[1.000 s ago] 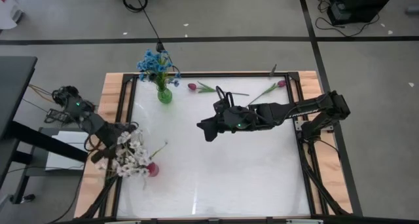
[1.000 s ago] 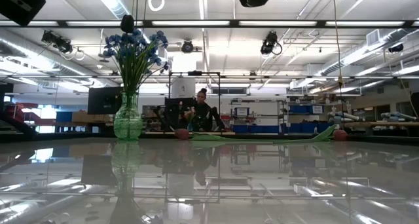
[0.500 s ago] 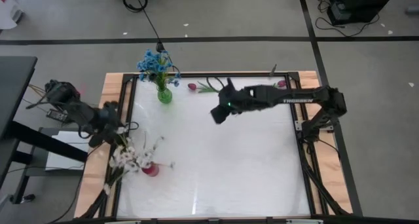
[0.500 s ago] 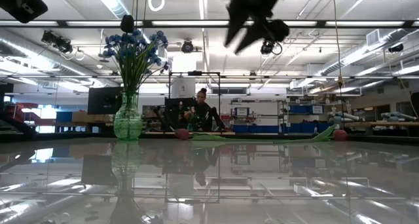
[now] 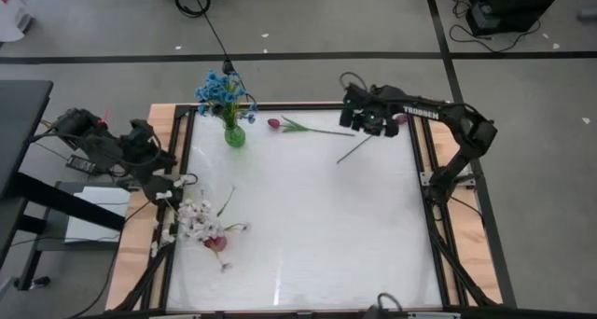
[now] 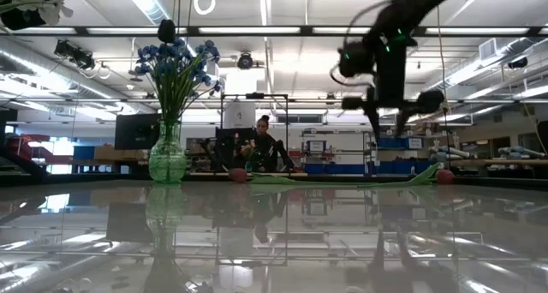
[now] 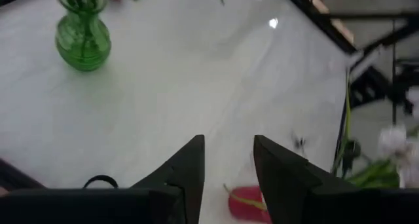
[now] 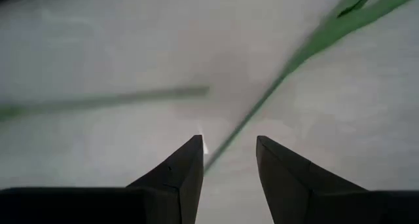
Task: Sort flowers into vase by color
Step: Put the right red tulip into the red vase
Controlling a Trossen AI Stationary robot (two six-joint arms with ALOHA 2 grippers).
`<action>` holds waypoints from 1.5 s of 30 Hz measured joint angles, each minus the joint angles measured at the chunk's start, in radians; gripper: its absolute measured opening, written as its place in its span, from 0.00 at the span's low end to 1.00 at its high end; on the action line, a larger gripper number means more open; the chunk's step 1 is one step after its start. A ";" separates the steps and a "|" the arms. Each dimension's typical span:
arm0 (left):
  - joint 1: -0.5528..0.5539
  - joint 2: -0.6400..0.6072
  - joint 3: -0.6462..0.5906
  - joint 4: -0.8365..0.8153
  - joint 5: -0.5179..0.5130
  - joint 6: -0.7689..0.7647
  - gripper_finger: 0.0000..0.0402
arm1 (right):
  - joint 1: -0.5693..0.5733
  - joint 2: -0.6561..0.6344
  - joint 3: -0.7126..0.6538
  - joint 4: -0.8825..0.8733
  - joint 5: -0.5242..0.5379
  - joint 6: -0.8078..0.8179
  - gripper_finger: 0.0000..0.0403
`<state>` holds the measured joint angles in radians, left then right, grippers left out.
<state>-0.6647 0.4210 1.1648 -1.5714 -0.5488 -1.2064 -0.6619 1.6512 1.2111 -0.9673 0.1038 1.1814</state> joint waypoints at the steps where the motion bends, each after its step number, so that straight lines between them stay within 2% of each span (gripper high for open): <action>1: 0.000 0.000 0.000 -0.001 -0.013 -0.022 0.33 | -0.031 0.000 -0.027 0.036 -0.013 -0.003 0.37; 6: 0.000 0.000 0.000 0.000 -0.033 -0.100 0.32 | -0.158 0.000 -0.138 0.150 -0.065 0.002 0.37; 11: 0.000 0.000 0.000 0.000 -0.033 -0.059 0.32 | -0.249 0.000 -0.193 0.188 -0.077 -0.013 0.37; 22: 0.000 0.000 0.000 0.000 -0.039 -0.038 0.32 | -0.350 0.000 -0.310 0.321 -0.105 0.005 0.37; 26: 0.000 0.000 0.000 0.000 -0.077 -0.025 0.32 | -0.346 0.000 -0.316 0.341 -0.085 0.014 0.33; 30: 0.000 0.000 0.000 0.001 -0.113 0.050 0.32 | -0.336 0.000 -0.317 0.328 -0.081 -0.016 0.18; 32: 0.000 0.000 0.000 0.001 -0.113 0.051 0.32 | -0.329 0.000 -0.317 0.319 -0.079 -0.038 0.08; 34: 0.000 0.000 0.000 0.000 -0.113 0.049 0.32 | -0.318 0.000 -0.322 0.322 -0.074 -0.060 0.03; 39: 0.000 0.000 -0.001 0.008 -0.112 0.010 0.32 | -0.262 -0.004 -0.328 0.340 -0.112 -0.108 0.02; 42: 0.000 0.000 -0.001 0.012 -0.109 0.004 0.32 | -0.178 -0.025 -0.330 0.395 -0.198 -0.126 0.02; 45: 0.000 0.000 -0.001 0.025 -0.085 0.004 0.32 | -0.072 -0.070 -0.330 0.435 -0.215 -0.092 0.02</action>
<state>-0.6647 0.4210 1.1641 -1.5469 -0.6338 -1.2027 -0.7336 1.5817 0.8814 -0.5319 -0.1115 1.0899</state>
